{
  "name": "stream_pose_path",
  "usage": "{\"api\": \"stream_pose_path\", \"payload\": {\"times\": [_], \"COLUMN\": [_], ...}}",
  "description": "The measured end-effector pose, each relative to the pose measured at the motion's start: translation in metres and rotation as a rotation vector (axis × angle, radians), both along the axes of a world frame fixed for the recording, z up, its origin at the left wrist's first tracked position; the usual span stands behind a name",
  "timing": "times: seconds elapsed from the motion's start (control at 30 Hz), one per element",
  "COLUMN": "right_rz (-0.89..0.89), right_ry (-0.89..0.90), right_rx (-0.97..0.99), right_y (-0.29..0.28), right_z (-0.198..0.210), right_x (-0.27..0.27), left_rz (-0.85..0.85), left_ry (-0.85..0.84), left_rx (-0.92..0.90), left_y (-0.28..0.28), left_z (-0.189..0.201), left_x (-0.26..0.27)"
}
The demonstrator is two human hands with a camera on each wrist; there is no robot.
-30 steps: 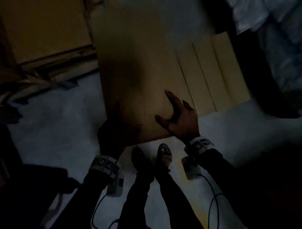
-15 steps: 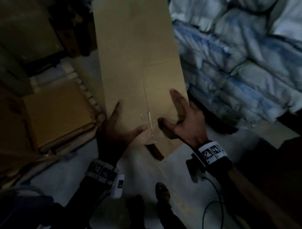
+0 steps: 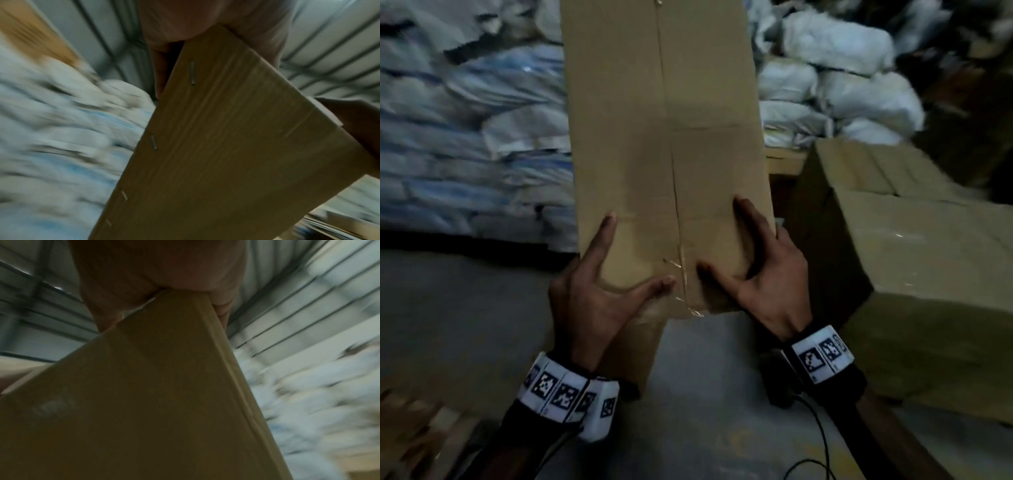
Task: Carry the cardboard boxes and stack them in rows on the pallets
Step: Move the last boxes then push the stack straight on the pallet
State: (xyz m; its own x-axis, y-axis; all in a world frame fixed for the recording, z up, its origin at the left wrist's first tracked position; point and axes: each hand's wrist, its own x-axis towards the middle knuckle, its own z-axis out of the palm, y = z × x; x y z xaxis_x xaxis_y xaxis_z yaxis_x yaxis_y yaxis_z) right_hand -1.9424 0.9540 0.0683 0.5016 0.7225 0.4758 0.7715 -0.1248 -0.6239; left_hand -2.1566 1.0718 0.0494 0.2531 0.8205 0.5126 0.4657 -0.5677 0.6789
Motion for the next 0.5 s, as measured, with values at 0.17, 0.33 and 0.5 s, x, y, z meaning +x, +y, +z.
{"api": "stream_pose_path", "payload": {"times": [0.17, 0.33, 0.5], "right_rz": [-0.241, -0.409, -0.606], "right_ry": [-0.023, -0.040, -0.115], "right_rx": [0.043, 0.062, 0.096], "right_y": [-0.124, -0.269, -0.422], "right_z": [0.010, 0.019, 0.031], "right_x": [0.075, 0.151, 0.220], "left_rz": [-0.290, -0.503, -0.686], "left_ry": [-0.015, -0.052, -0.105], "left_rx": [0.090, 0.170, 0.199], "left_y": [-0.074, -0.181, -0.315], "left_z": [0.014, 0.021, 0.026], "left_x": [0.108, 0.222, 0.337]}}
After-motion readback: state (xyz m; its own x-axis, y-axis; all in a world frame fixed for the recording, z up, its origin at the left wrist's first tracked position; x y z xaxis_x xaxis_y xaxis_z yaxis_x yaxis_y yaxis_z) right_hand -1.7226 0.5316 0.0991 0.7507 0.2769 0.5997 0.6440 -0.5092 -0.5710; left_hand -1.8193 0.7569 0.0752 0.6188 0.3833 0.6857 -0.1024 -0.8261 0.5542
